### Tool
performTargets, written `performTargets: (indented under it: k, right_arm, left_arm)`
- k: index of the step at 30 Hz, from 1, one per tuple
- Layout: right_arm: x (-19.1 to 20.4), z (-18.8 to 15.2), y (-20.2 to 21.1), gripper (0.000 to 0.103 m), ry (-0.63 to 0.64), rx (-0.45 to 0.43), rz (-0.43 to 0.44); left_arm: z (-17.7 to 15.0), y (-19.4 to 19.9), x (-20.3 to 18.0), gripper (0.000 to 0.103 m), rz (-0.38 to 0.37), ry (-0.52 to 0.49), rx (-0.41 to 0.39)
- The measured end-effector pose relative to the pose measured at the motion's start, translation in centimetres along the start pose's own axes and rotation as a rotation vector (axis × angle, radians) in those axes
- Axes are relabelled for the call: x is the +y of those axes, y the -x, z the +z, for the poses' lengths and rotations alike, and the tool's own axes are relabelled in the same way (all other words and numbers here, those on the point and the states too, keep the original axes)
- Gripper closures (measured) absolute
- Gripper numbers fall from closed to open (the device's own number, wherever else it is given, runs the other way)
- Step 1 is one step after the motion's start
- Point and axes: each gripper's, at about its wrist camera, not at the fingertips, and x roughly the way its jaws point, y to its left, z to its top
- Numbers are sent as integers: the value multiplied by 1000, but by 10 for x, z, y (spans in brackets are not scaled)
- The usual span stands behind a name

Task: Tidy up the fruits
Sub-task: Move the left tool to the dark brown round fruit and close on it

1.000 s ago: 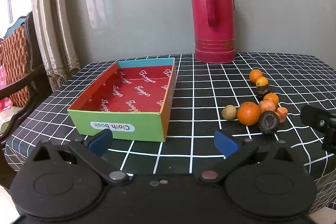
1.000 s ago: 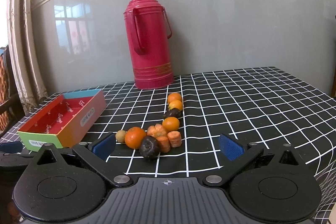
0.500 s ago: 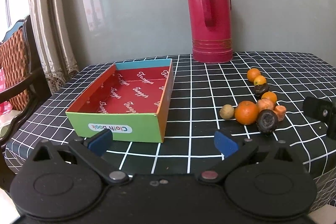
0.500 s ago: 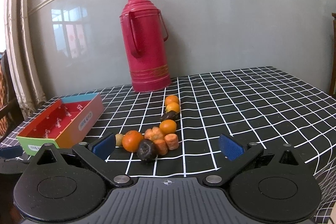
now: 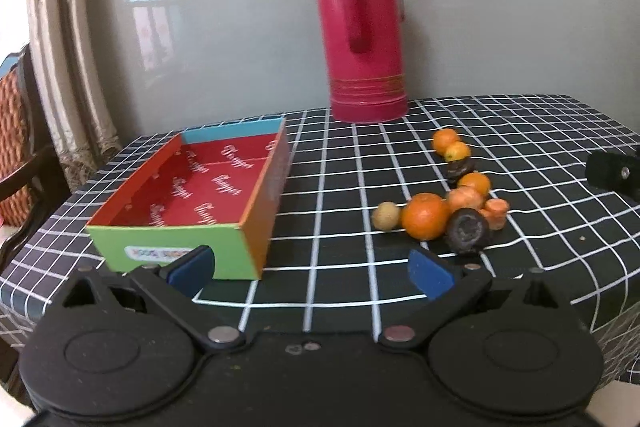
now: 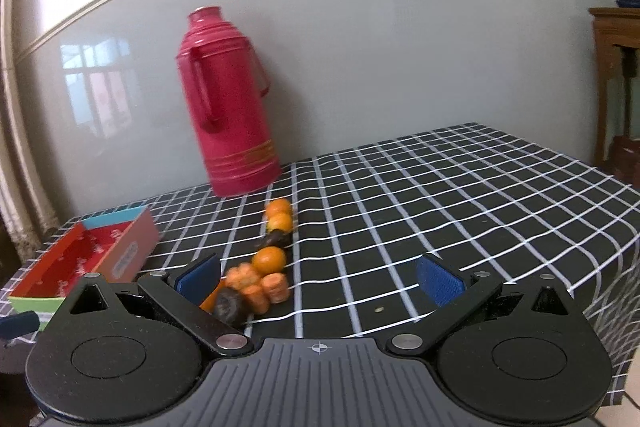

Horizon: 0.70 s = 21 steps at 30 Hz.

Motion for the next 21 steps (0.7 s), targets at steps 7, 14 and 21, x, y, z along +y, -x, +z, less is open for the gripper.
performTargets:
  k: [7, 14, 21]
  right_arm:
    - [-22, 5, 5, 0, -44, -28, -79]
    - [-47, 11, 13, 0, -134, -53, -86]
    - [-54, 12, 17, 0, -119, -63, -104]
  left_arm:
    - [-2, -4, -31, 6, -59, -63, -25]
    - [-2, -13, -57, 16, -66, -98, -62]
    - [-2, -28, -73, 23, -47, -91, -46]
